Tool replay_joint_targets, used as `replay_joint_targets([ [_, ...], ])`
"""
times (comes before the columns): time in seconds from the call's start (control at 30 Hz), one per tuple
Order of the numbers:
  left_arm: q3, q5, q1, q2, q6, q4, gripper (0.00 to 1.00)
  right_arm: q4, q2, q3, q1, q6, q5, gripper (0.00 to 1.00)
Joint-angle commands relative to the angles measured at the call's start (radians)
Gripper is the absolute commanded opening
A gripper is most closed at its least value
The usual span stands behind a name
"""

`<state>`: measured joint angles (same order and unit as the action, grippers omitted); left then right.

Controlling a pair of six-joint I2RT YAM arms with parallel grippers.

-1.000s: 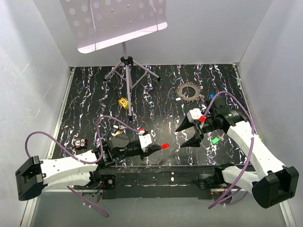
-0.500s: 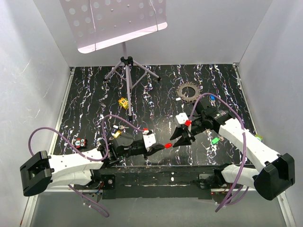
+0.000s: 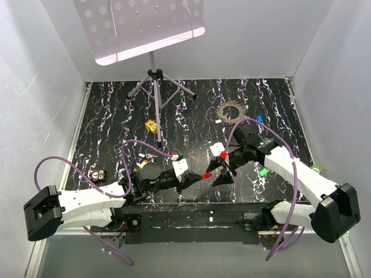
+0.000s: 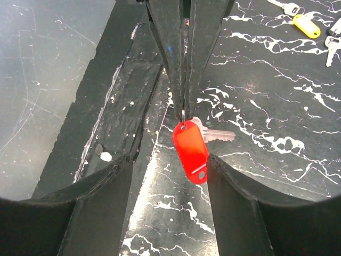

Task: Put the keys on the keyring

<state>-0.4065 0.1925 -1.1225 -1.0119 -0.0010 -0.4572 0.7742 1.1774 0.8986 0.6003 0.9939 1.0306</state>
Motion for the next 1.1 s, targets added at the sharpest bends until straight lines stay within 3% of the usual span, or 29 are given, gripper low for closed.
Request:
replay_joint_targets([
  [0.0, 0.011, -0.047, -0.003, 0.027, -0.1, -0.04, 0.0, -0.053, -0.015, -0.009, 0.021, -0.023, -0.02, 0.65],
  [0.7, 0.023, -0.142, -0.005, -0.047, -0.349, -0.123, 0.0, -0.167, -0.015, -0.02, 0.065, -0.129, -0.079, 0.53],
  [1.07, 0.028, -0.168, -0.003, -0.053, -0.399, -0.161, 0.0, -0.191, -0.001, -0.018, 0.082, -0.158, -0.093, 0.46],
])
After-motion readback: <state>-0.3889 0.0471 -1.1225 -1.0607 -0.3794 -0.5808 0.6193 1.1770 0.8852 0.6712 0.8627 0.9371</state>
